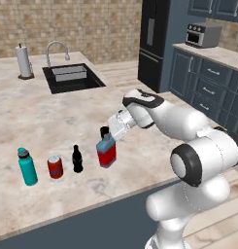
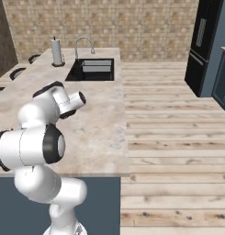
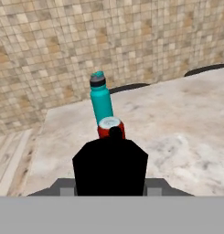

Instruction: Move the drinks to the dining counter.

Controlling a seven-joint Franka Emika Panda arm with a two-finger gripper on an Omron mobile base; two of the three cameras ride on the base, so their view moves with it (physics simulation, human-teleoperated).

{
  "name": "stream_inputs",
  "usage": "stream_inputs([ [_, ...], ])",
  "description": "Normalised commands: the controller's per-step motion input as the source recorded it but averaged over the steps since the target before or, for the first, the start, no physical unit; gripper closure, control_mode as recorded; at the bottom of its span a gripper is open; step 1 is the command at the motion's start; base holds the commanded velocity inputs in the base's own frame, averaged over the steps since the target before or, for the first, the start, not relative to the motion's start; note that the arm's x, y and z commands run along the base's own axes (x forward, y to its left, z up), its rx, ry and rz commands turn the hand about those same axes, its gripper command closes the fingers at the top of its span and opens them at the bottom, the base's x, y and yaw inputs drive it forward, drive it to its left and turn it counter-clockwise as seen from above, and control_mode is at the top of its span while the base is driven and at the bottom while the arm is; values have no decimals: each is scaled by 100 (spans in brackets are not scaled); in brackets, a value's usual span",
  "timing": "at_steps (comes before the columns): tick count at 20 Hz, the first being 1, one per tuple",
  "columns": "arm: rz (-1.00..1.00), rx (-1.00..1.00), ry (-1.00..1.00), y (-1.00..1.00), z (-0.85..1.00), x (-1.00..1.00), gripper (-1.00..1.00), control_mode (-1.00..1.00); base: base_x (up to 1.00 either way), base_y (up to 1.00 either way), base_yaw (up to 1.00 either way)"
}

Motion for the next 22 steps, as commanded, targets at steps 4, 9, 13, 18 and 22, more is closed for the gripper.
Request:
stream_inputs([
  [4,-2,0,2,11,-13,31,100,-100,0,0,0],
  [9,-1,0,6,14,-28,27,100,-100,0,0,0],
  [13,-1,0,3,7,-27,22,100,-100,0,0,0],
  [18,-2,0,0,4,-16,32,100,-100,0,0,0],
  [22,-1,0,0,12,-21,19,100,-100,0,0,0],
])
